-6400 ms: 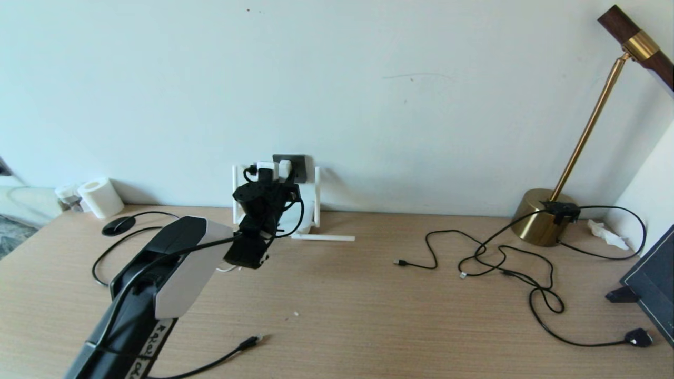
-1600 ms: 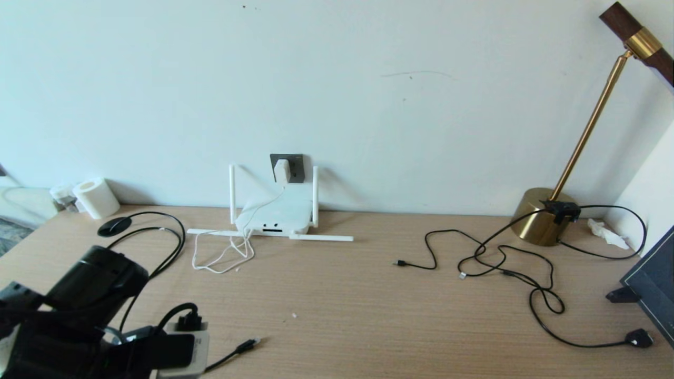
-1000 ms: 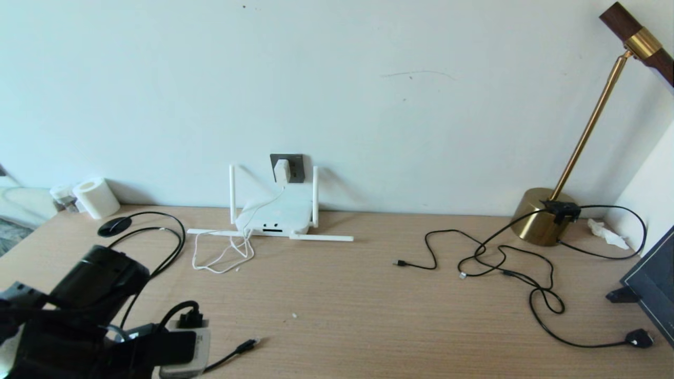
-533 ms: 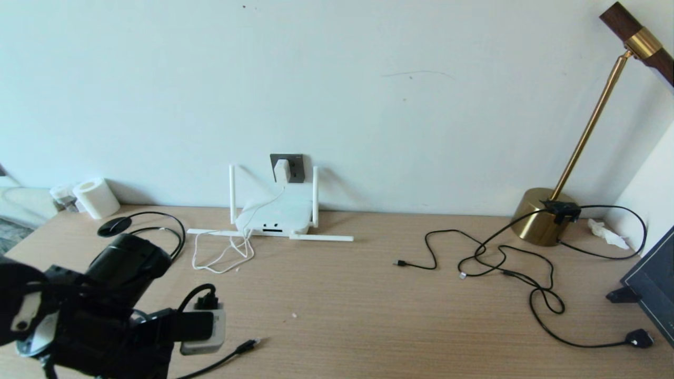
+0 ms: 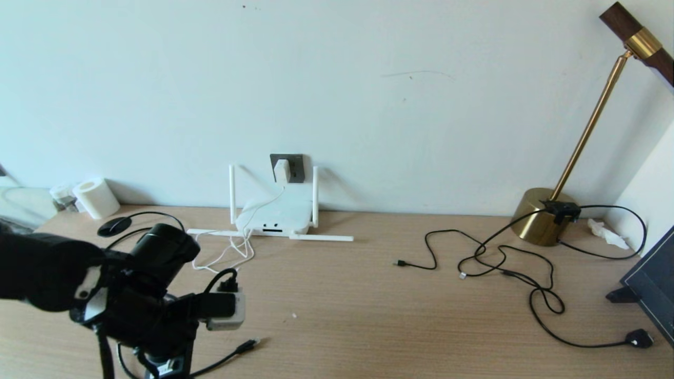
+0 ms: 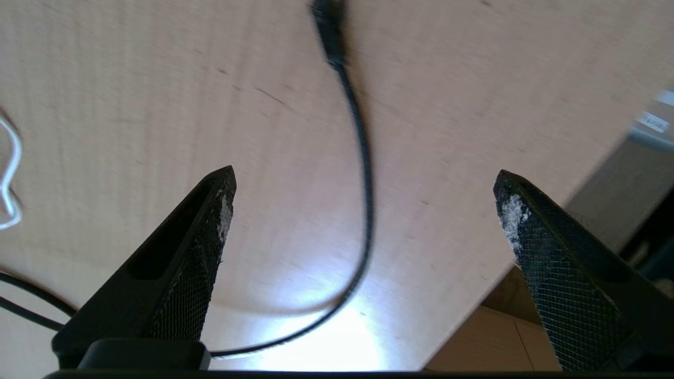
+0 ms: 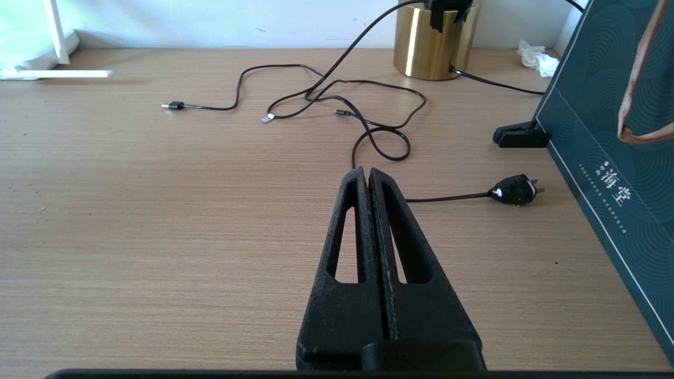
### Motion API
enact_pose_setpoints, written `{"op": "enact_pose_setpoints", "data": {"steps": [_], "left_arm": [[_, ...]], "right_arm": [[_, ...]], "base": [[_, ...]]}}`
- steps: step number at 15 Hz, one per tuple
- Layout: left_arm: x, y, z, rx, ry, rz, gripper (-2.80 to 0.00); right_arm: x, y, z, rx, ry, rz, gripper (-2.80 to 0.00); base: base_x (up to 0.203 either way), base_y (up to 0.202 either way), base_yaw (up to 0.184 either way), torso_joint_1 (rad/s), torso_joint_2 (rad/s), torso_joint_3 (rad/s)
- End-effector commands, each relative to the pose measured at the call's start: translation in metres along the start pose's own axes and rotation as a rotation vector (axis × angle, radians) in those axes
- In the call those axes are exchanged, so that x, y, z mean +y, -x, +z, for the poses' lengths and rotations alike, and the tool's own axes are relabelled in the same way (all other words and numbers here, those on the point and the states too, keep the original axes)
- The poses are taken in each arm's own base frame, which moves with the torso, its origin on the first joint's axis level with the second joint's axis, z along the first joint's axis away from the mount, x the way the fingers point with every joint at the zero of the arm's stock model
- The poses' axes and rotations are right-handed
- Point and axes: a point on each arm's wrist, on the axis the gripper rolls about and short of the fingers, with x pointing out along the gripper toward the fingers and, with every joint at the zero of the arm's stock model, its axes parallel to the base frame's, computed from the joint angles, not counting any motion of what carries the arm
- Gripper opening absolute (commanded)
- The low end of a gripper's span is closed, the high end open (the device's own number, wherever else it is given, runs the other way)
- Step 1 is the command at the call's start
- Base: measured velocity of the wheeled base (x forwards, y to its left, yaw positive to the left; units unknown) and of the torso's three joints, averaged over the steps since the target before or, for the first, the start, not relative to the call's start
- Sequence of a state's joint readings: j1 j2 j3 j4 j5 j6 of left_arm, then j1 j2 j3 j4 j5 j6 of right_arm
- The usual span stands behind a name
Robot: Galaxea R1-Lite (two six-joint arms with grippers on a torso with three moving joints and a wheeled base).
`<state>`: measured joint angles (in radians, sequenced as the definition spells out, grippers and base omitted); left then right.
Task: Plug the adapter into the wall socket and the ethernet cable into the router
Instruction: Pick up cable
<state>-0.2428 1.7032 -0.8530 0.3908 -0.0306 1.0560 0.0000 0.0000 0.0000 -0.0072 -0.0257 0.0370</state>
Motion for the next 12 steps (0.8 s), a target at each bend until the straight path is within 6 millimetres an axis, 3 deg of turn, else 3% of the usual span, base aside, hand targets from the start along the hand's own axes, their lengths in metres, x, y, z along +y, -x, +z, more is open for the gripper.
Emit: {"op": "enact_pose_setpoints", "data": {"steps": [1,4,12], "left_arm": [[0.016,-0.015,0.008,0.012,-0.004,-0.017,0.0],[0.034,-0.025,0.02,0.006,-0.012,-0.005,0.0],[0.043,-0.051,0.03,0.023,-0.029,-0.05,0.0]], "right_arm": [[0.0,0.0,0.0,-0.001,0.0,0.0,-2.8],[0.0,0.0,0.0,-0.001,0.0,0.0,-2.8],[0.0,0.0,0.0,-0.001,0.0,0.0,-2.8]], "base": [[0.0,0.0,0.0,0.0,0.0,0.0],[0.0,0.0,0.0,0.0,0.0,0.0],[0.0,0.0,0.0,0.0,0.0,0.0]]}}
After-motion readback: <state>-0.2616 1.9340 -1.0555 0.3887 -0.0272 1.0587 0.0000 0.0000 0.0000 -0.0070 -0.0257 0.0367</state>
